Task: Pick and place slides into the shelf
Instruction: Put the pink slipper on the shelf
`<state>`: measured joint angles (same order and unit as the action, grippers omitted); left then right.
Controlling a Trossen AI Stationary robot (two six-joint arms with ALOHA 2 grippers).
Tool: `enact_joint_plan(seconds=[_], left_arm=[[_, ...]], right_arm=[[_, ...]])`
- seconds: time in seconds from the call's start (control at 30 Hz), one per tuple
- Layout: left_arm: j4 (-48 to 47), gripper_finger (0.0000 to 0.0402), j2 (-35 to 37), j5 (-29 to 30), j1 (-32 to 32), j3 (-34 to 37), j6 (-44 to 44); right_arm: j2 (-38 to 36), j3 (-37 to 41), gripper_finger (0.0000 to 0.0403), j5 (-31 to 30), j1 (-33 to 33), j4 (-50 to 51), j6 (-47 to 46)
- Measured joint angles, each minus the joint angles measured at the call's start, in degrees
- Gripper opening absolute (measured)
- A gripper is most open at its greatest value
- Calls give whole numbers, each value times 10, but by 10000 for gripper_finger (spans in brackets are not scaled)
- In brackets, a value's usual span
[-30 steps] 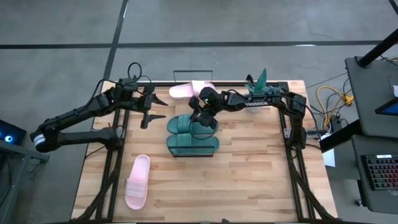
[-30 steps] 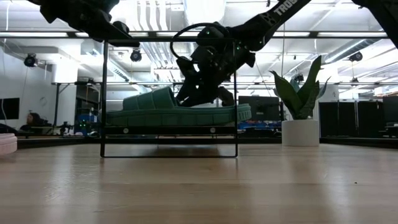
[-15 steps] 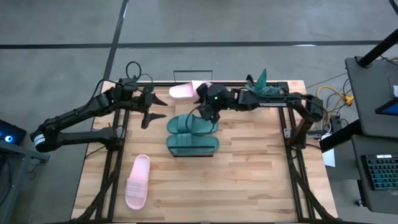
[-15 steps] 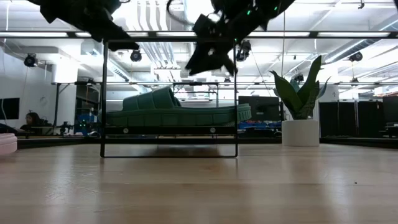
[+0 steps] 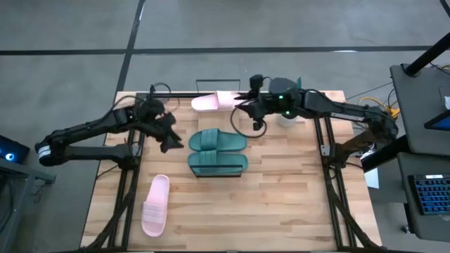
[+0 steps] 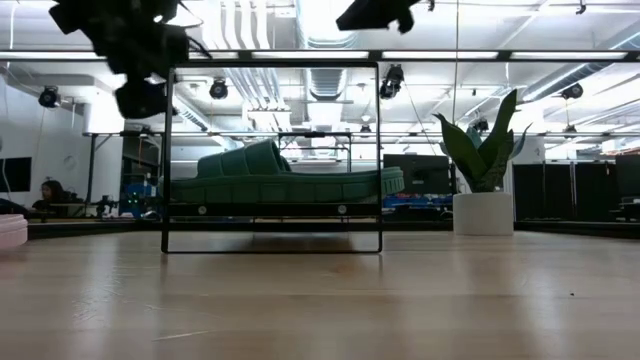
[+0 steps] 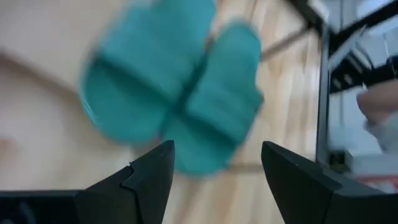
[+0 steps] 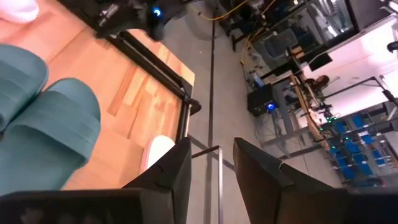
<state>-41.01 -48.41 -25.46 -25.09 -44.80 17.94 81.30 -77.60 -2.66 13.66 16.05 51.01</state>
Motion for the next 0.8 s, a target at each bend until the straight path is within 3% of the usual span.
enact_joint_plan(seconds=[0.2, 0.53, 0.63, 0.8], left_arm=[[-74, 226, -37, -2, 114, -3, 122], [-150, 226, -93, -86, 320, -7, 301], [-150, 226, -107, -76, 371, -7, 363], [-149, 226, -133, 5, 443, -6, 398]], right_arm=[[-32, 0, 109, 0, 0, 25, -24], [-25, 0, 106, 0, 0, 66, -31], [-25, 1, 106, 0, 0, 77, -39], [-25, 1, 100, 0, 0, 77, -64]])
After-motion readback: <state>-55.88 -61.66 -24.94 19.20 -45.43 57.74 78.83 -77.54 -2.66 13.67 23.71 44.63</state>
